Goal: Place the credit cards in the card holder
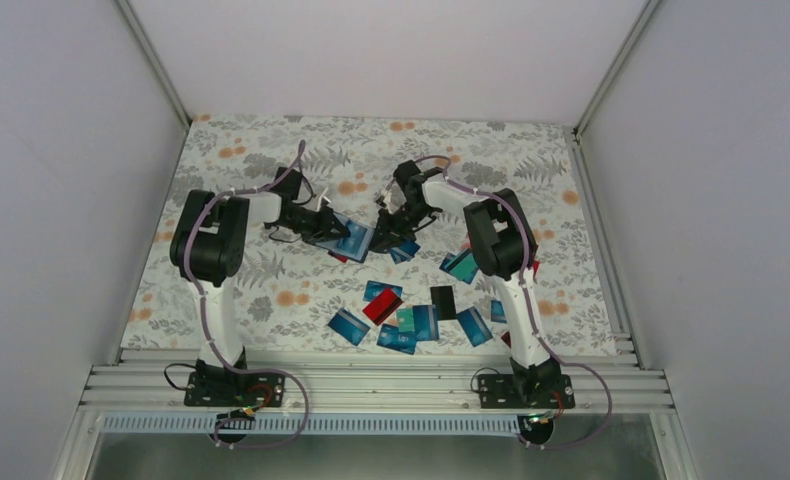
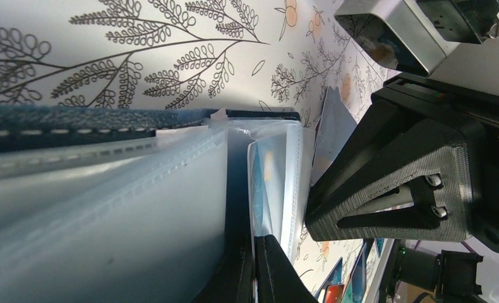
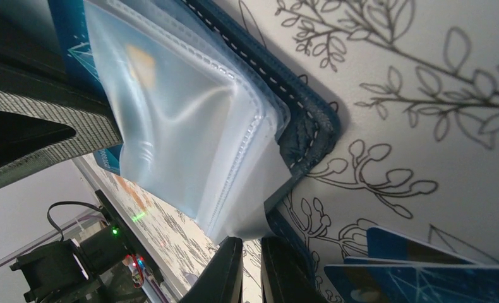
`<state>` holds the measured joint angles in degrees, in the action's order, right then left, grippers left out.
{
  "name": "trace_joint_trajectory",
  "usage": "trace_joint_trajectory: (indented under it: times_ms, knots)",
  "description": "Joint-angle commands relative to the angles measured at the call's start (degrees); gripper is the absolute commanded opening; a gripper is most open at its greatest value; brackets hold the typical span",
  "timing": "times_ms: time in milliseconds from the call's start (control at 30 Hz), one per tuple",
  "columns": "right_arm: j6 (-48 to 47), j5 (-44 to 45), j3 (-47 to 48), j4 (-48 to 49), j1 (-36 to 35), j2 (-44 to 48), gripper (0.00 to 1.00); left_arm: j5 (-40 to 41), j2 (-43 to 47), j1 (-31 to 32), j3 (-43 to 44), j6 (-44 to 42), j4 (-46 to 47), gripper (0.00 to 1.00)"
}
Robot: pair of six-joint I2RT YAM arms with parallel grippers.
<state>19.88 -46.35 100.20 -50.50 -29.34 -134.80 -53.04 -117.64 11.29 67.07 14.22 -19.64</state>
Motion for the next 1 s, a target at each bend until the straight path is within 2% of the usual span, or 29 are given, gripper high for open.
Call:
trace_joint_trajectory:
  times_ms: [0, 200, 667, 967]
  knots:
    - [-0.67, 3.12, 0.32, 0.54, -0.42, -4.08, 0.08, 0.63, -2.35, 2.8, 0.4, -1.12, -3.72, 0.02]
    - [-0.72, 2.9, 0.73, 0.55, -0.26, -4.31, 0.08, 2.24, -2.93, 3.94, 2.13, 0.28, -5.01, 0.04]
    - [-0.7, 2.28, 0.78, 0.94, 0.87, -4.62, 0.08, 5.53, -1.92, 7.73, 3.59, 6.96, -6.12, 0.26]
    - [-0.98, 1.79, 1.41, 0.87, 1.41, -4.52, 0.08, 10.04, -1.84, 9.92, 7.6, 8.08, -11.91, 0.44]
